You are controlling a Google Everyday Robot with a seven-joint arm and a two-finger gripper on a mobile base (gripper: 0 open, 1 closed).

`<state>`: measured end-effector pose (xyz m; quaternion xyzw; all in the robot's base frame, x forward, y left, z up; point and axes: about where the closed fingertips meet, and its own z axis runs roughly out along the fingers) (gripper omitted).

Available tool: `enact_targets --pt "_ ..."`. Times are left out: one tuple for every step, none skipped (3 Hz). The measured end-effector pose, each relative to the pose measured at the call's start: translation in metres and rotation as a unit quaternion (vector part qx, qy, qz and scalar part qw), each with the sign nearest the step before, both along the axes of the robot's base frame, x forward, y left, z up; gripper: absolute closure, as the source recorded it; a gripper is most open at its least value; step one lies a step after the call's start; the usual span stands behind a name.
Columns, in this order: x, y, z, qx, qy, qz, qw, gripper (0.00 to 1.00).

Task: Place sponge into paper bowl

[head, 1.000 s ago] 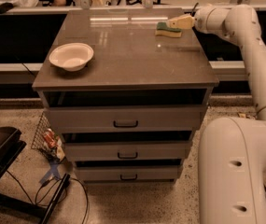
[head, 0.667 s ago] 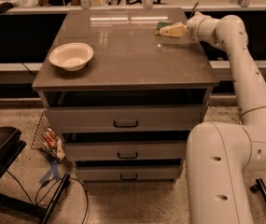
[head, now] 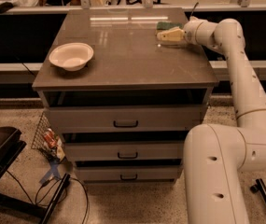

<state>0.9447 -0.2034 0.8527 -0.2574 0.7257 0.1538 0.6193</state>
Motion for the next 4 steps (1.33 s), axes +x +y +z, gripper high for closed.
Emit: enact_targets --pt "-0.004 0.007 -0.017 -0.020 0.016 0.017 0.9995 0.02" --pt "-0.003 0.008 -0.026 -0.035 0.024 0.018 0.9990 0.23" --pt "-0.002 0.012 -0.028 -0.034 0.025 0.020 0.9989 0.47" --pt "-0.002 0.012 -0.028 -0.034 0.025 0.020 0.9989 0.70"
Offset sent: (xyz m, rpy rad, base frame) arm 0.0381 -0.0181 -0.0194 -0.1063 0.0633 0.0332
